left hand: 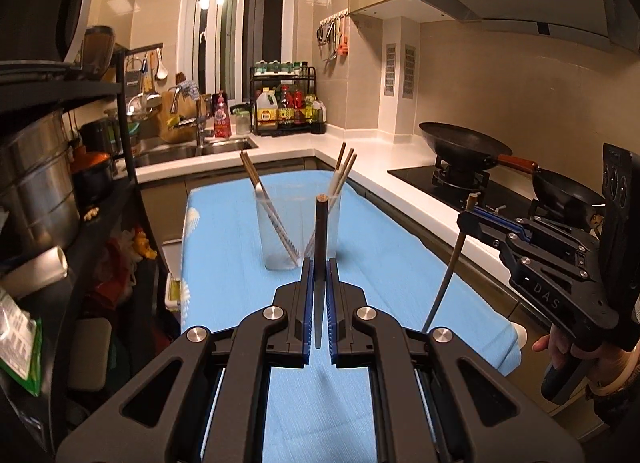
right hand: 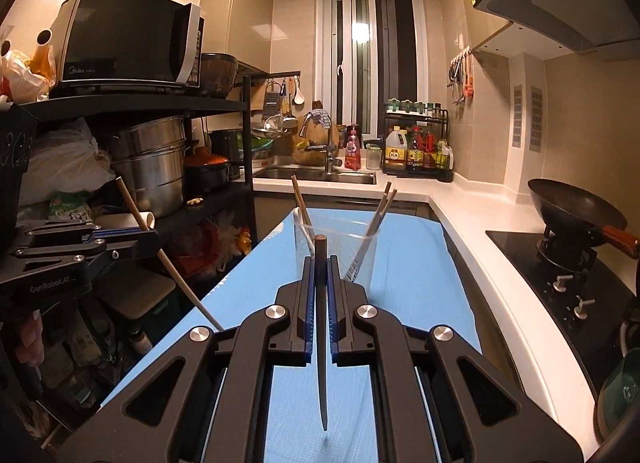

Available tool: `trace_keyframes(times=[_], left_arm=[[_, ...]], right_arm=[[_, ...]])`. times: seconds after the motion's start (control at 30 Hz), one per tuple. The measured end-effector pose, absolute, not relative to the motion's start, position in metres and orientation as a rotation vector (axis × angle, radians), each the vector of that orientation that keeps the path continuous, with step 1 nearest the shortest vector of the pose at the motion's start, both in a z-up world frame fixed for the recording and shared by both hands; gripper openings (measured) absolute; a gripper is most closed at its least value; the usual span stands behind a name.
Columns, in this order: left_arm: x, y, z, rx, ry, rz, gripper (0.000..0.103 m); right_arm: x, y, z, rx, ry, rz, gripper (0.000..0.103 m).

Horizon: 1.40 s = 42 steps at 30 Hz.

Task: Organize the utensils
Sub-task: 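Lift both chopsticks and carry both tools over the clear container, then lower both chopsticks into the container and open both tools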

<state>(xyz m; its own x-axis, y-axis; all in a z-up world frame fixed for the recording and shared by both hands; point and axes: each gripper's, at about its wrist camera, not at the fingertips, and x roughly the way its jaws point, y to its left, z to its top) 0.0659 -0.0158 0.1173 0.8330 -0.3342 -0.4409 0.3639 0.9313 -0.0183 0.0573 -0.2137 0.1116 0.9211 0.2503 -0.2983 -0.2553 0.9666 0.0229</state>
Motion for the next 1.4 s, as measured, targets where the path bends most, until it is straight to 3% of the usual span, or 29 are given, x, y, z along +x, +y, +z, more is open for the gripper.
trace_keyframes(times=[0.87, 1.1, 1.4], left_arm=[[0.199, -0.03, 0.231, 0.079, 0.353, -0.369, 0.006], [0.249, -0.041, 0.232, 0.08, 0.374, -0.374, 0.006], [0.299, -0.048, 0.196, 0.076, 0.451, -0.376, 0.006]], right_arm=[[0.193, -0.211, 0.22, 0.032, 0.168, 0.254, 0.006], [0.243, -0.21, 0.227, 0.058, 0.135, 0.243, 0.006], [0.29, -0.21, 0.2, 0.06, 0.155, 0.231, 0.006]])
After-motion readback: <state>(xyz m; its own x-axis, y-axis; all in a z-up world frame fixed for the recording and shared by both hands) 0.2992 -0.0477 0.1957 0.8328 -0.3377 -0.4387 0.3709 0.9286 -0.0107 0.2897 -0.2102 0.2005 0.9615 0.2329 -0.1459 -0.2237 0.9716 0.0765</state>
